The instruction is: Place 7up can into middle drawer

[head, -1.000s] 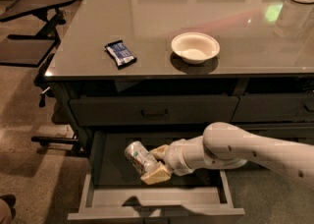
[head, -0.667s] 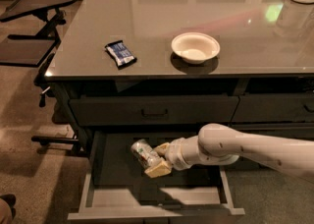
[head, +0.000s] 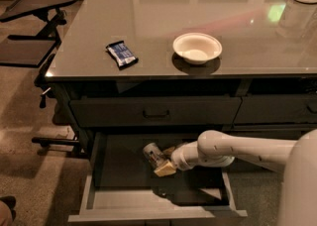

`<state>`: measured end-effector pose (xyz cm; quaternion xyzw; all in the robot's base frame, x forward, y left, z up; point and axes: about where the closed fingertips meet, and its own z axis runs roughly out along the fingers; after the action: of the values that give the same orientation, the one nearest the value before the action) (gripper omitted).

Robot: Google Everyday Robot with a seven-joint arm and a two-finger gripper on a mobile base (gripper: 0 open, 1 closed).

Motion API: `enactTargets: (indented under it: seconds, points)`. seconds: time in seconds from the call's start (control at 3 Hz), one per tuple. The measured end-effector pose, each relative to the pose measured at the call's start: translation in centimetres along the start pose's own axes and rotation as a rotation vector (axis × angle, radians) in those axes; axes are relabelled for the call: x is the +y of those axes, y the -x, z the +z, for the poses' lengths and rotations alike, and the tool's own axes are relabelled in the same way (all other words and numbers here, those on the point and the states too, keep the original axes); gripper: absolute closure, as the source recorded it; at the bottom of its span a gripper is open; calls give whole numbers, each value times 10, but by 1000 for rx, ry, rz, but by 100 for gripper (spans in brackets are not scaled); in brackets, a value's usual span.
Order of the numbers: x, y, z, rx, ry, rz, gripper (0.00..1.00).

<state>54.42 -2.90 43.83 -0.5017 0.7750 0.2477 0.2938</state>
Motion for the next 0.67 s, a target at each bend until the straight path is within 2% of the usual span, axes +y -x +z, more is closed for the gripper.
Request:
enactTargets:
  seconds: [0.33,0.67]
  points:
    - [-15,-17,15,41,-37,3,82]
    - [-26,-26,21,72,-79,-5,58]
